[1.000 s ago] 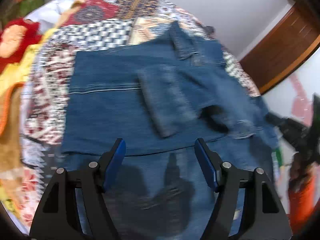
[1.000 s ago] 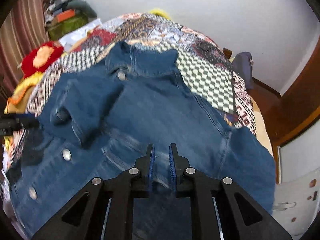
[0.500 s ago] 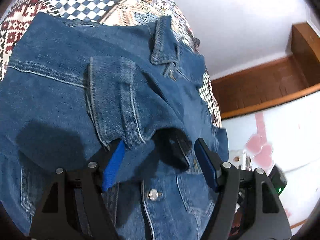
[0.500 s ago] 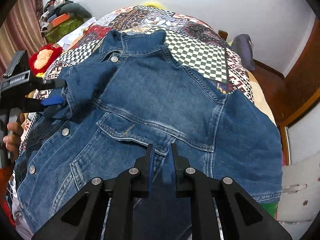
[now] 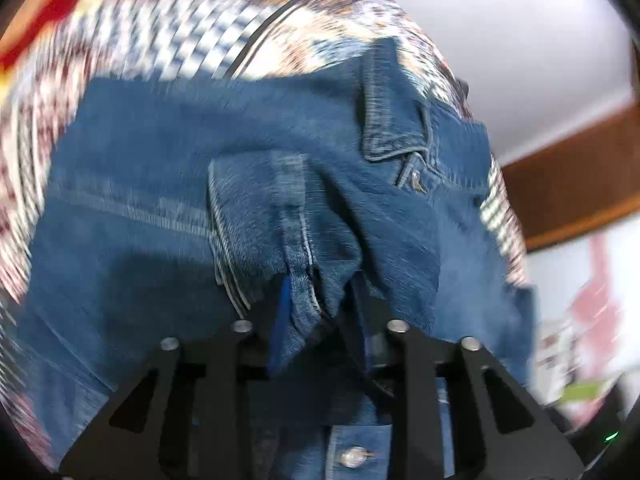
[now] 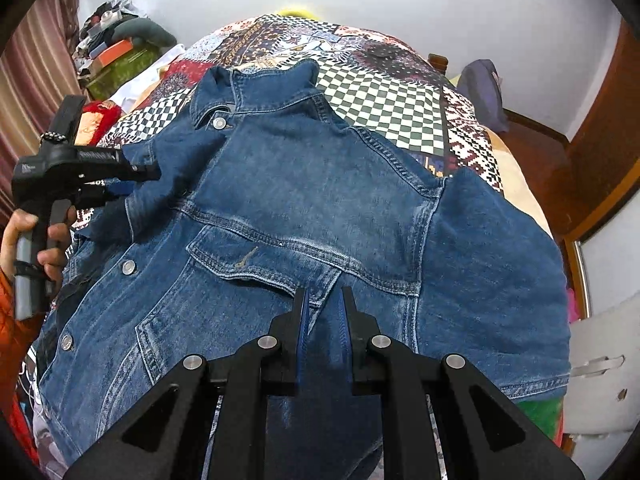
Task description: Fold large clothes
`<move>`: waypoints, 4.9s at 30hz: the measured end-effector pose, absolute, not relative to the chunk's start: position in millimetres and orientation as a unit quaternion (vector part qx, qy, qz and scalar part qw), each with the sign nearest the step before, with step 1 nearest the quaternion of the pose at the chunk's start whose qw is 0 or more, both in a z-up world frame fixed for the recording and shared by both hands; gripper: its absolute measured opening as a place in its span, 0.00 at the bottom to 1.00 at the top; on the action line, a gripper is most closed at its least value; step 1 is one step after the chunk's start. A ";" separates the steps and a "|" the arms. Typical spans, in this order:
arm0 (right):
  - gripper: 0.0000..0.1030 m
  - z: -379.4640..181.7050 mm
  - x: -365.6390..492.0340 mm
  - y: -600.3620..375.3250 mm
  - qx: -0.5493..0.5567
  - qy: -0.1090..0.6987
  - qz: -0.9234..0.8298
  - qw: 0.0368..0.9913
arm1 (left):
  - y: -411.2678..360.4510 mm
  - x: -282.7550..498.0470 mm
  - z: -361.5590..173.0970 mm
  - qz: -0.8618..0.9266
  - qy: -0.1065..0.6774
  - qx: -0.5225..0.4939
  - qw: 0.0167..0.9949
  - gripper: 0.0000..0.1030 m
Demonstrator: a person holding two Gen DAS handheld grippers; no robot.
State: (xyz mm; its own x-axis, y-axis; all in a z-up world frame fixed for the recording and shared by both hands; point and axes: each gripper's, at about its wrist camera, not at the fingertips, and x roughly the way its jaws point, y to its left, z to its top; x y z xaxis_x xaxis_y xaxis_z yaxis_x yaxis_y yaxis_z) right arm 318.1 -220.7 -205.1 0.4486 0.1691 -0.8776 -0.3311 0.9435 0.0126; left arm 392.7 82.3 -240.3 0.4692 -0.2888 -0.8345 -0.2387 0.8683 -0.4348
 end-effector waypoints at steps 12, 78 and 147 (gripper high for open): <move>0.10 -183.4 317.9 -252.9 -0.055 0.476 0.122 0.869 | -33.8 380.5 -123.2 -0.093 0.406 -0.037 0.909 0.17; 0.10 -202.8 406.0 -183.7 -0.046 0.574 0.169 0.800 | 118.9 340.0 -263.4 0.011 0.542 -0.004 0.840 0.91; 0.99 -189.0 319.2 -337.4 0.013 0.515 0.067 0.855 | -31.5 347.6 -222.6 -0.070 0.491 0.133 0.858 0.97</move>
